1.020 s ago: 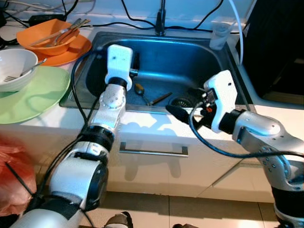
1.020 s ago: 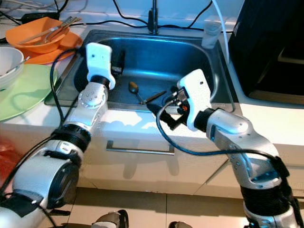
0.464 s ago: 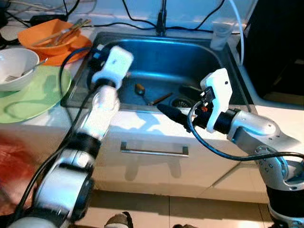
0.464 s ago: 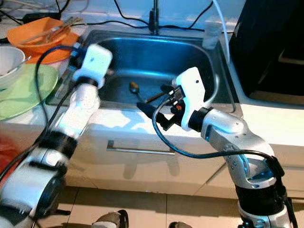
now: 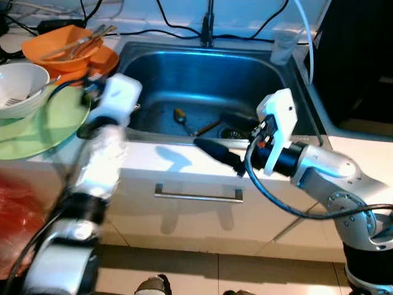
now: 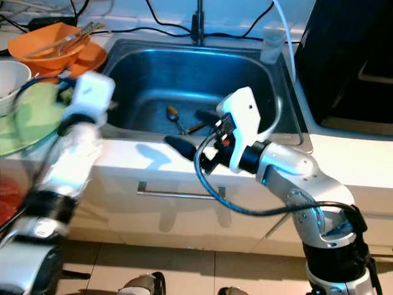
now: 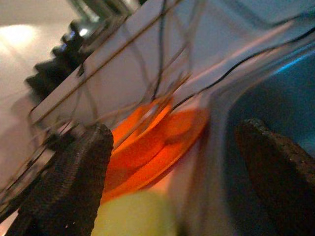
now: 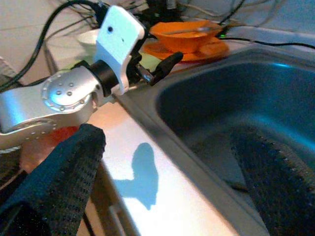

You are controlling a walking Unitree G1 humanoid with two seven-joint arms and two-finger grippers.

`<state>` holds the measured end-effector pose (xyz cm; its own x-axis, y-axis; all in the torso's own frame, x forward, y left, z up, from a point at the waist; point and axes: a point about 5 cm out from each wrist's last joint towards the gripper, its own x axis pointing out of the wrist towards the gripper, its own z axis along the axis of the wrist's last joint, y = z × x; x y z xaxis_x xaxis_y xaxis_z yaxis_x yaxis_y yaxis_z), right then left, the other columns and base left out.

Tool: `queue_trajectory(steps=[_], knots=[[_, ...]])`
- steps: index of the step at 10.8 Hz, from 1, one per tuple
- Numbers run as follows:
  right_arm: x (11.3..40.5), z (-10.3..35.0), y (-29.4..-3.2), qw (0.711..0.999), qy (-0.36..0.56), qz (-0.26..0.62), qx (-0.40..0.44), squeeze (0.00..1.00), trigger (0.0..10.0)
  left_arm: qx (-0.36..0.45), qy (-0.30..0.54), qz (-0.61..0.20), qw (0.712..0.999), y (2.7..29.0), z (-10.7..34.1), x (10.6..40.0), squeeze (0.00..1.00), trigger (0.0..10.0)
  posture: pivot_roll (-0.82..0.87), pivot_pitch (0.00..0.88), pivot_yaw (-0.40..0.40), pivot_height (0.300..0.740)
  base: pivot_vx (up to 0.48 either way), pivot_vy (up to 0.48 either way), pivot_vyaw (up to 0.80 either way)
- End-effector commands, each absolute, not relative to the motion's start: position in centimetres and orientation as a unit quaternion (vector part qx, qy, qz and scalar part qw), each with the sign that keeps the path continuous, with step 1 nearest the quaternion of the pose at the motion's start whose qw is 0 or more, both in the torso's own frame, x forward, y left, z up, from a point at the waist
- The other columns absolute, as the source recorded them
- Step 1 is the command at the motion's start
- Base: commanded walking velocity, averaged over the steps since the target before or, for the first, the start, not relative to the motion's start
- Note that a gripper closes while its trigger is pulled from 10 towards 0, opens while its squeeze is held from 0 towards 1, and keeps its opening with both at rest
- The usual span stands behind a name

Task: Kitchen organization

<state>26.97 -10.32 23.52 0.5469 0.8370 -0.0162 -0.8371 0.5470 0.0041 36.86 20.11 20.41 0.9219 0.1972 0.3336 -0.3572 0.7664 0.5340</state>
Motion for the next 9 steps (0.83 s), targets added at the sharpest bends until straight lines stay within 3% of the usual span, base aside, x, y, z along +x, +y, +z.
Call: queue_trajectory(steps=[1,9], knots=[[26.4,24.0,-9.9,0.868,-0.004,0.497,-0.001,0.00,10.0,0.310,-0.139,0.171,0.925,20.8,21.1,36.5,0.00,10.0,0.04,0.103,-0.024,0.740,0.000,0.000,0.00],[25.7,23.9,-8.7,0.844,-0.010,0.535,0.017,0.00,10.0,0.322,-0.113,0.230,0.911,23.9,21.7,36.2,0.00,10.0,0.08,0.105,-0.030,0.740,0.000,0.000,0.00]])
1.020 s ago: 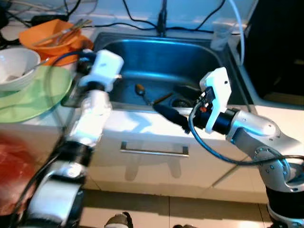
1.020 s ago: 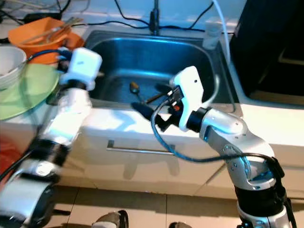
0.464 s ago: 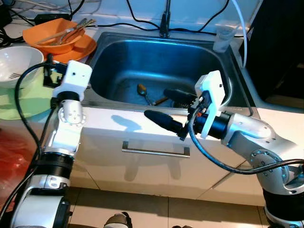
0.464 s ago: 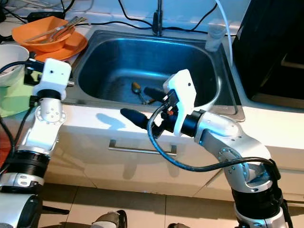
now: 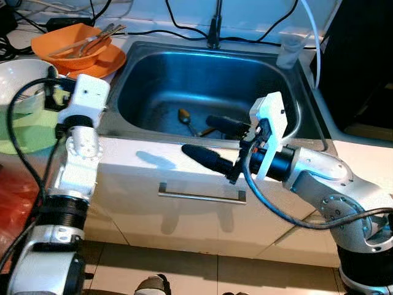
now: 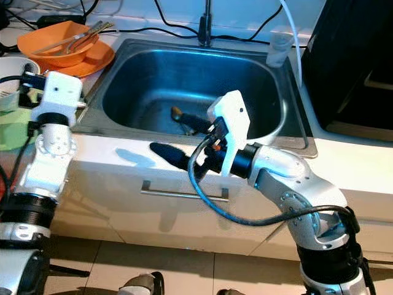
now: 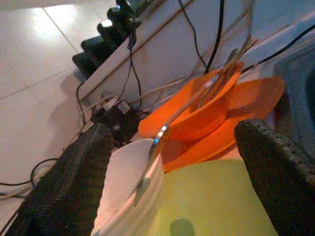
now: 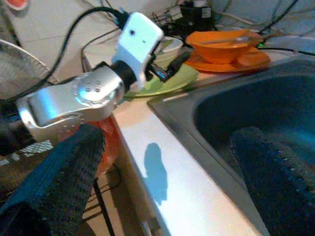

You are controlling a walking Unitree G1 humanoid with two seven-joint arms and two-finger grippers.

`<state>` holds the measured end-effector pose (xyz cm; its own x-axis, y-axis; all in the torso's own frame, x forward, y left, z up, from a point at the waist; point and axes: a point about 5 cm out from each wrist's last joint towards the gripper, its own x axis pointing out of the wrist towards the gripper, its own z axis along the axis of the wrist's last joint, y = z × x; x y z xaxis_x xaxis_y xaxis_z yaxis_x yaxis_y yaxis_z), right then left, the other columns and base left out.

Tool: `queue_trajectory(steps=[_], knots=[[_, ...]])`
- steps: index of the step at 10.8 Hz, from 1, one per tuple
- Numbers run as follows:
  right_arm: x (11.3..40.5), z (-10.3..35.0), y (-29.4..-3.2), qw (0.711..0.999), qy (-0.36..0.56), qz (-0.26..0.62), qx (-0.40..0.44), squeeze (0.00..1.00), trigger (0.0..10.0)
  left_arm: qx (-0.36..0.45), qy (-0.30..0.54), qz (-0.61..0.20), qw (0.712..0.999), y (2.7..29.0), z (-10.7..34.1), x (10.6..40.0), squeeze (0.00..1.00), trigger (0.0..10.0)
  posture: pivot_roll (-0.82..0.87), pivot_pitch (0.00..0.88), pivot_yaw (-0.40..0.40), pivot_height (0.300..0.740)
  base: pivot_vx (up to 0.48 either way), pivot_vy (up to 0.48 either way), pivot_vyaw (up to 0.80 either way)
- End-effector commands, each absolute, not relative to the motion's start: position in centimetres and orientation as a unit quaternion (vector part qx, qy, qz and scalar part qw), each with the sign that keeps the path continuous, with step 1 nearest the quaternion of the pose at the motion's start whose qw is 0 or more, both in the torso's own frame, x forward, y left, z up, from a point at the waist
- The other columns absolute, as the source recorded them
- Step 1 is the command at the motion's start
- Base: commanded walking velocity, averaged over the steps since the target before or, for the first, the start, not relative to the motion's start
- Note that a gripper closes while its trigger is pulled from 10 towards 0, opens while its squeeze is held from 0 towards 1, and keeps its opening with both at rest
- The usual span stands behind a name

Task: Kitchen organization

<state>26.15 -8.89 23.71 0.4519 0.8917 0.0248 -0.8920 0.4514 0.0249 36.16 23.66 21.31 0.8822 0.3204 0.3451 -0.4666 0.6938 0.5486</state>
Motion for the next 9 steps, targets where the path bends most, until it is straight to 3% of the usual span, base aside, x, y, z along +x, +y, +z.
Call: queue_trajectory(steps=[1,9], knots=[[25.5,24.0,-8.5,0.838,-0.013,0.546,0.024,0.00,10.0,0.323,-0.108,0.235,0.911,24.2,21.6,36.3,0.00,10.0,0.08,0.105,-0.031,0.740,0.000,0.000,0.00],[24.7,24.4,-8.2,0.833,-0.022,0.552,0.034,0.00,10.0,0.308,-0.100,0.245,0.914,24.9,21.8,38.0,0.00,10.0,0.06,0.118,-0.018,0.740,0.000,0.000,0.00]])
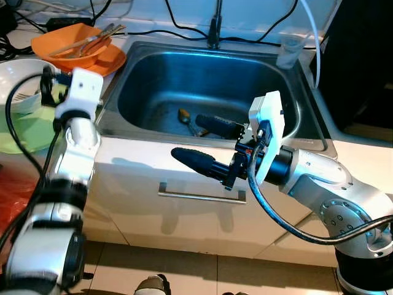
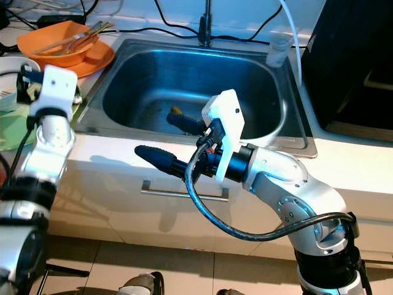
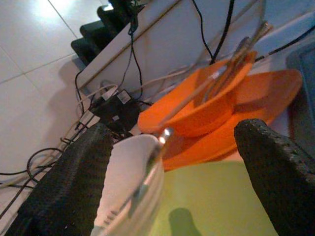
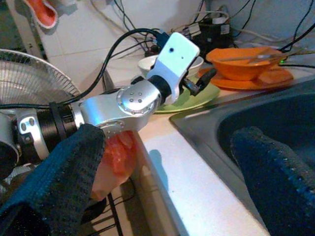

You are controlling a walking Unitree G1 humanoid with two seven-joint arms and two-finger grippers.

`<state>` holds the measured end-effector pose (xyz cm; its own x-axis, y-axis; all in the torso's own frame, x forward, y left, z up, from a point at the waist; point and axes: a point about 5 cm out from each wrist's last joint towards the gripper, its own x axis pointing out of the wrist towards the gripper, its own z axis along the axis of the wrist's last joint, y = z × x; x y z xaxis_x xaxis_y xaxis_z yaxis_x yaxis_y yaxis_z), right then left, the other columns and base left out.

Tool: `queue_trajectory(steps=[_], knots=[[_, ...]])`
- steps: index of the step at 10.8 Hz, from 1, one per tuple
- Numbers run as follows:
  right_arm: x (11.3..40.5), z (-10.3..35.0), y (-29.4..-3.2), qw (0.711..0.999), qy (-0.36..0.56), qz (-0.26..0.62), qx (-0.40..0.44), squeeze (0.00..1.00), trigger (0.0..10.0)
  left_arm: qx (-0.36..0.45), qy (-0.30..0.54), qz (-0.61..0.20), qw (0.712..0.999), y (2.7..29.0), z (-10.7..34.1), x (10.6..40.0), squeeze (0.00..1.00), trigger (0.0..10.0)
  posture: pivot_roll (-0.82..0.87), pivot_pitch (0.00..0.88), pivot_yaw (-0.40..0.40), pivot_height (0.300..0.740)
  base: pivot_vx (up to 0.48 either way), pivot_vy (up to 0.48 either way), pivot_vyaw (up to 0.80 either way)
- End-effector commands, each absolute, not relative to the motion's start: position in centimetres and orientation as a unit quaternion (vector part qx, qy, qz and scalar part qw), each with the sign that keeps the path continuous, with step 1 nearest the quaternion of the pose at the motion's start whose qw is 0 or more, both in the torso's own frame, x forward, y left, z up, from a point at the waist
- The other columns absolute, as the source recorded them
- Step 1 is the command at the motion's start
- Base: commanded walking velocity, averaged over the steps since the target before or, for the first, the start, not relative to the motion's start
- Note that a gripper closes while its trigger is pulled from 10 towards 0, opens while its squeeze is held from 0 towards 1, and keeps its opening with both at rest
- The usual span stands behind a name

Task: Kitchen organization

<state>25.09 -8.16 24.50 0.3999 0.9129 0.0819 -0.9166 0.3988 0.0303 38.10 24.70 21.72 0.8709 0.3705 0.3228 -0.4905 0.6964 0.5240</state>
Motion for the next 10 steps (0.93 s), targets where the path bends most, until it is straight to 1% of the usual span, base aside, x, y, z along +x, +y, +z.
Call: queue_trajectory(steps=[1,3,4,10], knots=[[24.6,24.4,-8.2,0.833,-0.022,0.551,0.034,0.00,10.0,0.307,-0.103,0.247,0.913,25.0,22.1,38.2,0.00,10.0,0.05,0.120,-0.016,0.740,0.000,0.000,0.00],[24.2,24.2,-8.2,0.836,-0.019,0.547,0.039,0.00,10.0,0.310,-0.102,0.250,0.912,25.5,22.4,38.3,0.00,10.0,0.05,0.129,-0.015,0.740,0.000,0.000,0.00],[24.3,24.1,-8.4,0.838,-0.016,0.544,0.040,0.00,10.0,0.328,-0.096,0.233,0.910,25.6,22.2,38.4,0.00,0.0,0.06,0.134,-0.018,0.740,0.000,0.000,0.00],[24.3,24.0,-8.4,0.840,-0.009,0.540,0.040,0.00,10.0,0.328,-0.104,0.239,0.908,26.1,22.2,38.2,0.00,0.0,0.05,0.156,-0.022,0.740,0.000,0.000,0.00]])
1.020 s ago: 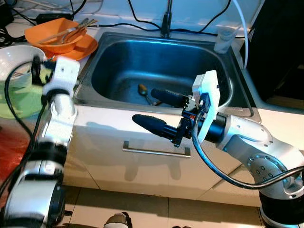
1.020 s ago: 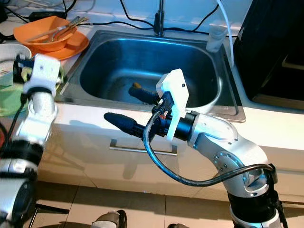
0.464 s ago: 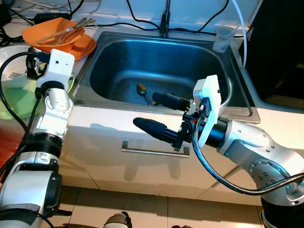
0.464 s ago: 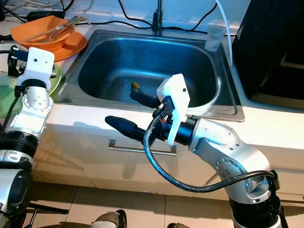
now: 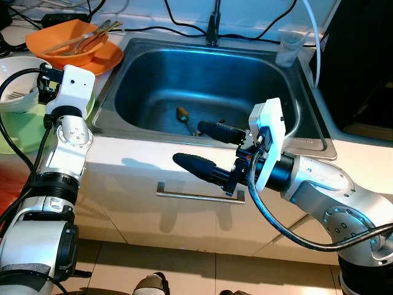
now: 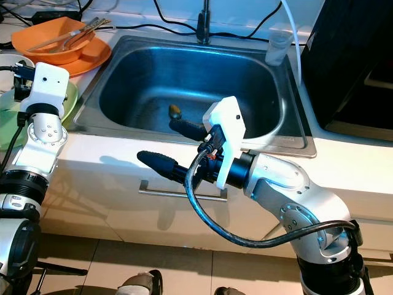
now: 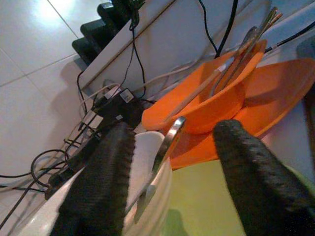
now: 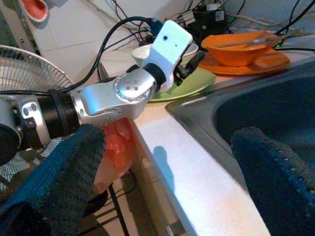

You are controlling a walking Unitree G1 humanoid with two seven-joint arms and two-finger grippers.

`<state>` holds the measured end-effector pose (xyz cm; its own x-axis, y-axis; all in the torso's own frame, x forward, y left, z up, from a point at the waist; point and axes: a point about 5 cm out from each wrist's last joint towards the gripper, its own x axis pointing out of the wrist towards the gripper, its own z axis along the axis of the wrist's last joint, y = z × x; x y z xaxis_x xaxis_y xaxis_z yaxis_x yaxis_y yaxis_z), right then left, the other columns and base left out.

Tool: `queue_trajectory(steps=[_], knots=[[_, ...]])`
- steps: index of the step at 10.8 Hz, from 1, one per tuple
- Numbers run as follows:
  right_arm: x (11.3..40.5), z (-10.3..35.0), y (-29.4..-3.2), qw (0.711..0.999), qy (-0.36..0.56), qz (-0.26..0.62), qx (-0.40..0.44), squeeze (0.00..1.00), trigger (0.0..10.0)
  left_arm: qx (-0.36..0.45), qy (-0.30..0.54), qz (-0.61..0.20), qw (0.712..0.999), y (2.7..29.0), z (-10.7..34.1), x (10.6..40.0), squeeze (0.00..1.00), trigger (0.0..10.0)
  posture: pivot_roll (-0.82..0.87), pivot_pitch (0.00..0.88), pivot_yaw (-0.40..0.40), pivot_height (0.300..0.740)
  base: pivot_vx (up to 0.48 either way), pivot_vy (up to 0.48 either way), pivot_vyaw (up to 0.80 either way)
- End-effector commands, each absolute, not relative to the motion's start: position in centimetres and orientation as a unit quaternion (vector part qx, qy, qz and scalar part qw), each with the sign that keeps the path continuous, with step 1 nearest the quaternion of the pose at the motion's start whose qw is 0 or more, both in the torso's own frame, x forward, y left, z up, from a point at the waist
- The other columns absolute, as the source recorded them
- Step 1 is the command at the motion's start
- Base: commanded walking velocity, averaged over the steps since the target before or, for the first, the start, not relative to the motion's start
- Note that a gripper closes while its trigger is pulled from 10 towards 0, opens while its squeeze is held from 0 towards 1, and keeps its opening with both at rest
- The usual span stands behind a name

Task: Kitchen organization

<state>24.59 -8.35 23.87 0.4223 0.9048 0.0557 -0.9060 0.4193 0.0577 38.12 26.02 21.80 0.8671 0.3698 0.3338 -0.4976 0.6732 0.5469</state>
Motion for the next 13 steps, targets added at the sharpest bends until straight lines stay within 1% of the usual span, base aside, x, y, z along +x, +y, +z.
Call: queue_trajectory(steps=[1,10,13], knots=[[24.24,23.92,-8.40,0.841,-0.008,0.539,0.041,0.00,10.0,0.329,-0.104,0.241,0.907,26.17,22.17,38.19,0.00,0.0,0.05,0.157,-0.021,0.740,0.000,0.000,0.00],[24.18,23.46,-8.27,0.847,-0.002,0.531,0.040,0.00,10.0,0.339,-0.102,0.254,0.900,26.94,22.14,37.93,0.00,0.0,0.06,0.163,-0.020,0.740,0.000,0.000,0.00],[24.19,23.26,-8.23,0.847,0.001,0.530,0.043,0.00,10.0,0.360,-0.107,0.255,0.891,26.89,22.08,37.81,0.00,0.0,0.06,0.160,-0.022,0.740,0.000,0.000,0.00]])
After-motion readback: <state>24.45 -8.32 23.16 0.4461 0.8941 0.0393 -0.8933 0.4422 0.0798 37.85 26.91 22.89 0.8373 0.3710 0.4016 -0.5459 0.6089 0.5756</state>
